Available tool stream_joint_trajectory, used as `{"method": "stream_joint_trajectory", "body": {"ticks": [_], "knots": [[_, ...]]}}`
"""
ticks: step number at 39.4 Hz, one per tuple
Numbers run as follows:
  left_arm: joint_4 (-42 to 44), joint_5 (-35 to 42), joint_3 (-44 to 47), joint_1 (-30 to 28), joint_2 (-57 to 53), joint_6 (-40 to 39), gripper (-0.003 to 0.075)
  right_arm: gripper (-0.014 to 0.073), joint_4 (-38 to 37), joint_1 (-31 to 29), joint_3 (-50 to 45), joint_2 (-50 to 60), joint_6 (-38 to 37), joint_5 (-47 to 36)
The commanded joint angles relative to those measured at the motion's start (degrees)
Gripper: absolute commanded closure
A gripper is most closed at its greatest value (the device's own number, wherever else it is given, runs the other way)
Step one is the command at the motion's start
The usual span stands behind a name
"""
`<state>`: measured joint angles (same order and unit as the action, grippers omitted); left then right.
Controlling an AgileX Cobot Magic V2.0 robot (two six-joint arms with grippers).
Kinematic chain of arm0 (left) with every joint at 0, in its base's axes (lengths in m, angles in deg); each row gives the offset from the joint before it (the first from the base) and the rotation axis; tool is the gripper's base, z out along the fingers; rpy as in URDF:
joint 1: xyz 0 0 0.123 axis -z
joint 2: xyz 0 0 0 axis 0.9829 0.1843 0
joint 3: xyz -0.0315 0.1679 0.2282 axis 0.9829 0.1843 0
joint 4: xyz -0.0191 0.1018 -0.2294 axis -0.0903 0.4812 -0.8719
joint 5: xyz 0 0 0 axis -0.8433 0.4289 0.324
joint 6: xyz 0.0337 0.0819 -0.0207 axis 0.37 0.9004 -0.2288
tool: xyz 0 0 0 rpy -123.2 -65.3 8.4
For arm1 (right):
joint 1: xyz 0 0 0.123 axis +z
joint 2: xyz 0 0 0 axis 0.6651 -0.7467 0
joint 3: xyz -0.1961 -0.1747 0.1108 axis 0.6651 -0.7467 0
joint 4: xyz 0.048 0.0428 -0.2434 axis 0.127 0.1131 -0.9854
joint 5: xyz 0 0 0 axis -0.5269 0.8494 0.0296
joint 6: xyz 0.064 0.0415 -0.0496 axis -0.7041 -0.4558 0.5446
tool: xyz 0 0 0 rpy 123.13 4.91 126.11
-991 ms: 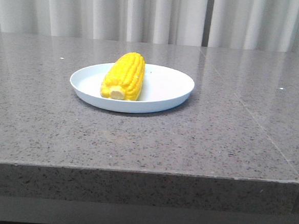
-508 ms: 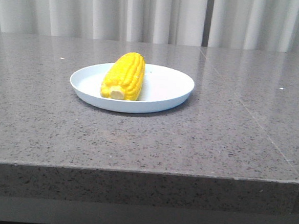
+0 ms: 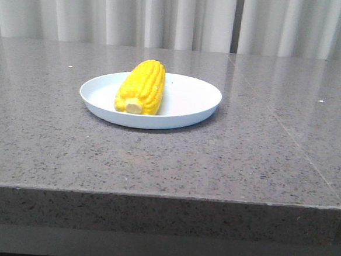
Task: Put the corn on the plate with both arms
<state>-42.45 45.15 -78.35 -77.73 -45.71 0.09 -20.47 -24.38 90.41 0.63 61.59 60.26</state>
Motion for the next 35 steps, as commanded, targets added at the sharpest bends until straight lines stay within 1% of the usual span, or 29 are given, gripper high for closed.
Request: {"method": "stream_joint_trajectory", "body": {"ticks": [1,6,10,14,18,24,31,35], "knots": [[-0.1,4.9,1.3,-0.1,-1.0,-0.6,0.0741,0.0665,-1.2,-0.3,1.5,-0.4,0.5,-4.6],[-0.1,4.9,1.3,-0.1,-1.0,-0.6,0.0741,0.0665,-1.1,-0.8,-0.5,-0.3,1.8,-6.6],[-0.1,4.9,1.3,-0.1,-1.0,-0.6,0.0741,0.0665,2.1,-2.9,-3.1,-0.3,7.7,-9.9],[-0.1,4.9,1.3,-0.1,-1.0,-0.6,0.0741,0.0665,6.1,-6.7,-6.4,-0.3,13.2,-12.9],[-0.1,4.9,1.3,-0.1,-1.0,-0.6,0.0741,0.0665,7.7,-10.6,-10.0,0.7,14.0,-12.9],[-0.1,4.9,1.3,-0.1,-1.0,-0.6,0.0741,0.0665,10.5,-14.8,-16.0,5.0,15.5,-12.9],[-0.1,4.9,1.3,-0.1,-1.0,-0.6,0.0741,0.0665,15.6,-16.7,-20.7,9.7,19.2,-12.5],[-0.1,4.9,1.3,-0.1,-1.0,-0.6,0.0741,0.0665,16.0,-16.7,-20.6,11.8,19.7,-10.3]]}}
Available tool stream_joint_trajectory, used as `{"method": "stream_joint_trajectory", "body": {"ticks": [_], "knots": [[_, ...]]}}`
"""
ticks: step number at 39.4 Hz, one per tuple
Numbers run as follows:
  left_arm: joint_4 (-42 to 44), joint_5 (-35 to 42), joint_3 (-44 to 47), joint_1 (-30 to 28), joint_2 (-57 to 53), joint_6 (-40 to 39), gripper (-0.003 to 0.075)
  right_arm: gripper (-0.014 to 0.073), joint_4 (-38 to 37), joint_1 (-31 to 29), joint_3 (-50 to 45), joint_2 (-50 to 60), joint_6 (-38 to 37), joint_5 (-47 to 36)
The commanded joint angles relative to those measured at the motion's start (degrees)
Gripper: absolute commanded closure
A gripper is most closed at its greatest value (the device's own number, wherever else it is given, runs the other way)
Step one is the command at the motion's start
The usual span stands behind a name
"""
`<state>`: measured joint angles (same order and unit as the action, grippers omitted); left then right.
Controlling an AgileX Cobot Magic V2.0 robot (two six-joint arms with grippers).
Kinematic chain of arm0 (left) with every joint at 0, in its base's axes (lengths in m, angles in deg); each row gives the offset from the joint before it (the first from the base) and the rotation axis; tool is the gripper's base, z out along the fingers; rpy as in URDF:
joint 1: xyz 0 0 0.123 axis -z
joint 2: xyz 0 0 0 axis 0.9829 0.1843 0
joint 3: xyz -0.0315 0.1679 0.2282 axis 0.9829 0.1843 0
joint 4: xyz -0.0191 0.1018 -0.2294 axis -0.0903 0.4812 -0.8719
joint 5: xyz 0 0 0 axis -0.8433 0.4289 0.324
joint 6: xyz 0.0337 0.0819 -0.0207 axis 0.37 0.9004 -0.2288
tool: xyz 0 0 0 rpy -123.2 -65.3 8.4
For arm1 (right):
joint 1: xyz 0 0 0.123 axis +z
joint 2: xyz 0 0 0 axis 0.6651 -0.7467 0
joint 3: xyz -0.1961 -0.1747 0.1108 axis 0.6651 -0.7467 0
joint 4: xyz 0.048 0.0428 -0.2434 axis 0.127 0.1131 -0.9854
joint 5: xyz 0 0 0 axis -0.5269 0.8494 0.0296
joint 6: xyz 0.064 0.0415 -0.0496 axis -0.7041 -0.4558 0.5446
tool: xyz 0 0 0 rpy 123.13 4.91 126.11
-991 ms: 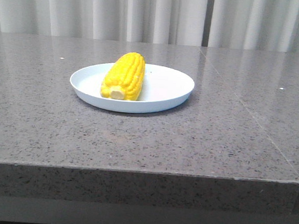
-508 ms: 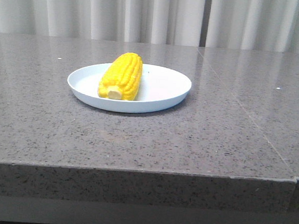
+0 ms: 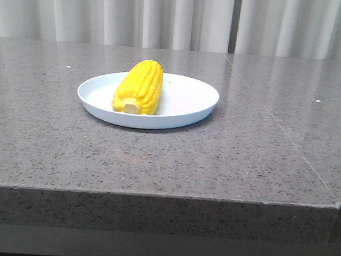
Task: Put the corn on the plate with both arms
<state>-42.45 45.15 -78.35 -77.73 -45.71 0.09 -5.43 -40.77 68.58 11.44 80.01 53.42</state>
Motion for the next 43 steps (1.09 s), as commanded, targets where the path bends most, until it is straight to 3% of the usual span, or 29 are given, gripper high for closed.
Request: {"method": "stream_joint_trajectory", "body": {"ticks": [1,12,43], "knots": [[-0.1,4.9,1.3,-0.1,-1.0,-0.6,0.0741,0.0665,1.0,-0.3,1.3,1.5,1.4,-3.1],[-0.1,4.9,1.3,-0.1,-0.9,-0.6,0.0741,0.0665,1.0,-0.4,1.3,5.2,1.4,0.7],[-0.1,4.9,1.3,-0.1,-0.9,-0.6,0.0741,0.0665,1.0,-0.4,1.3,5.2,1.4,0.7]]}}
